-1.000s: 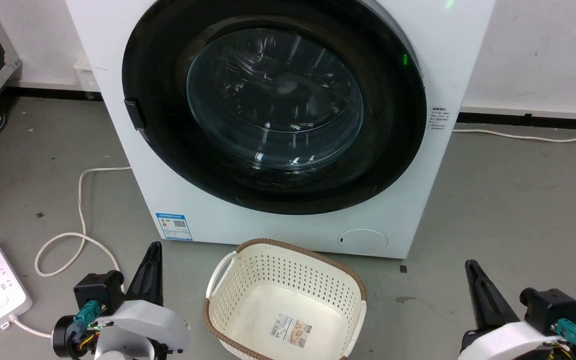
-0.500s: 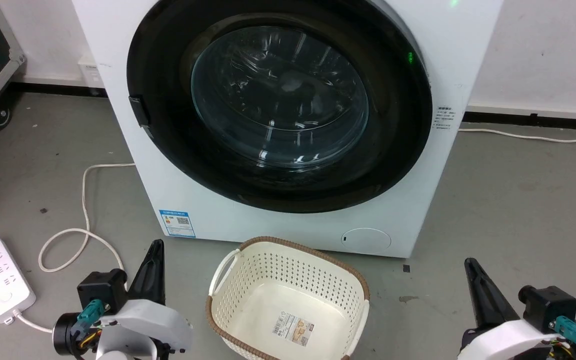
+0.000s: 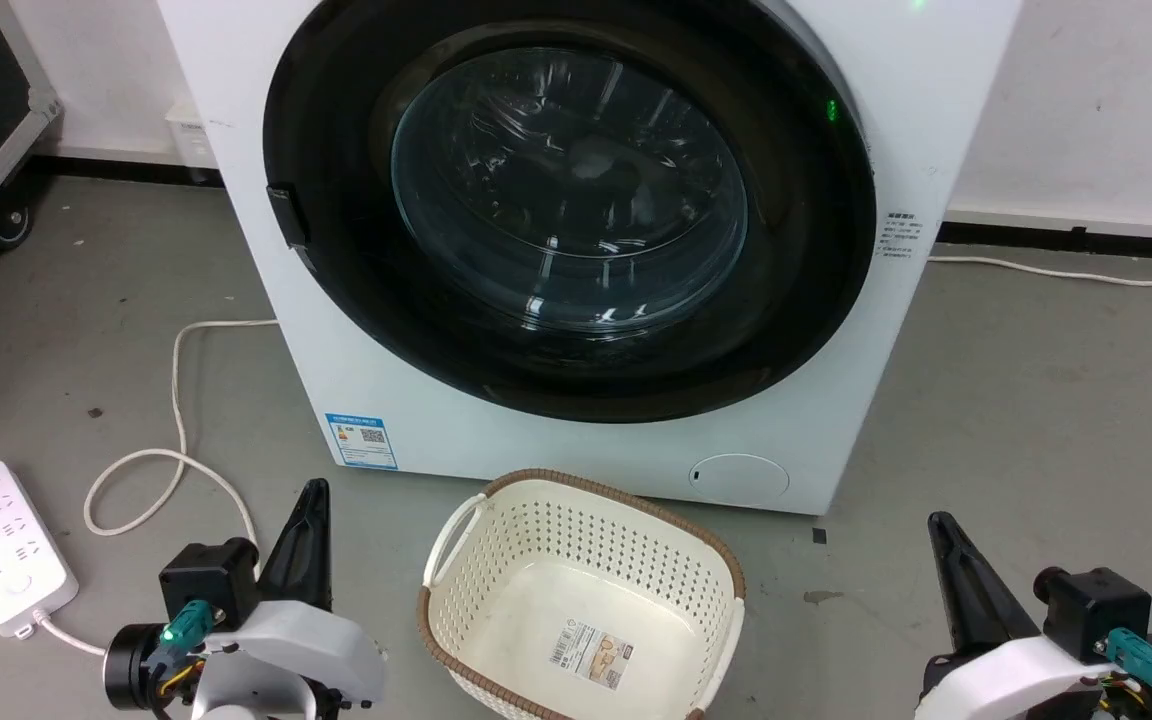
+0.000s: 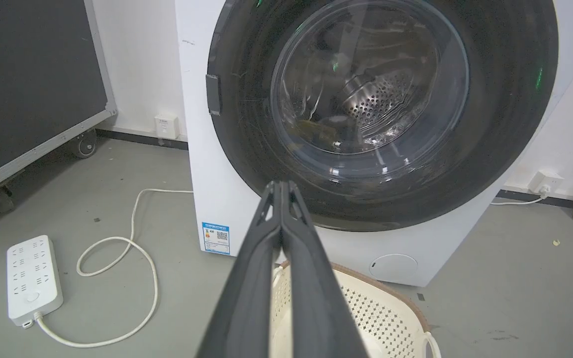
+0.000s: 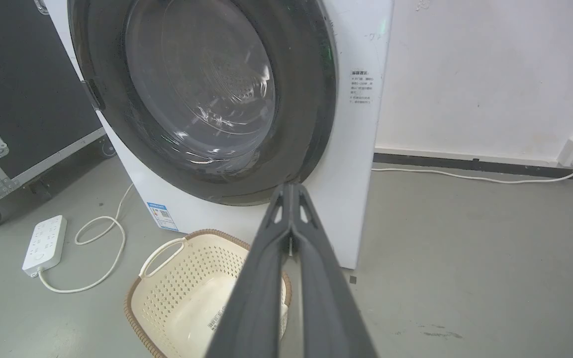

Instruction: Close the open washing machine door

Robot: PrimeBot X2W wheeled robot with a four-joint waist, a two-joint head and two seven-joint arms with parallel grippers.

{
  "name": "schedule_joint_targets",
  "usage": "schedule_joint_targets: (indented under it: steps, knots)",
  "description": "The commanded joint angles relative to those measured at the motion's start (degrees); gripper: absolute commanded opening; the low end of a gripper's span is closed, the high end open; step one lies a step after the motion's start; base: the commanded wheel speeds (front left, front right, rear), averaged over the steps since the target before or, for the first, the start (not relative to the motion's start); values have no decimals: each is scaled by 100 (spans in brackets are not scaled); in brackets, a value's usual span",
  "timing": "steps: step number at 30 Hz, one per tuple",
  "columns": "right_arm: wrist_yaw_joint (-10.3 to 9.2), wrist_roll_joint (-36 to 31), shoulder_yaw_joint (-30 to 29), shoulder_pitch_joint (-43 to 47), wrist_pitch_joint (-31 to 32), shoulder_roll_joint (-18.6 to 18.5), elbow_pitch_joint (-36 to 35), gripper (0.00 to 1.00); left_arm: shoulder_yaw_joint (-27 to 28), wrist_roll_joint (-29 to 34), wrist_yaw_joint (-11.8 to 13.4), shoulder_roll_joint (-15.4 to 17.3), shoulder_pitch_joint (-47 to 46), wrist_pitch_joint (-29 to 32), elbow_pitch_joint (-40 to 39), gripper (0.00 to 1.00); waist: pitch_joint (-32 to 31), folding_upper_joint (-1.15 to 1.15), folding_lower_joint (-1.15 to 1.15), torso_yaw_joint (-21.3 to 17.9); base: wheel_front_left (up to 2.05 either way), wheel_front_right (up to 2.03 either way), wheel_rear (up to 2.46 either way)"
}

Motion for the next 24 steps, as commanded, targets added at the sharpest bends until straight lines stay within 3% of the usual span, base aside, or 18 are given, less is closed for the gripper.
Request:
schedule_joint_targets:
  steps: [1,24]
  knots:
    - [-1,-43,4,-3,39,4,-60,0,33,84,-41,-48,90,23,-52,0,3,0,0,6,0,0,0]
    - [-2,-261,11,-5,198,7,-245,0,288,652,-158,-281,241,265,-356,0,60,0,0,119,0,0,0]
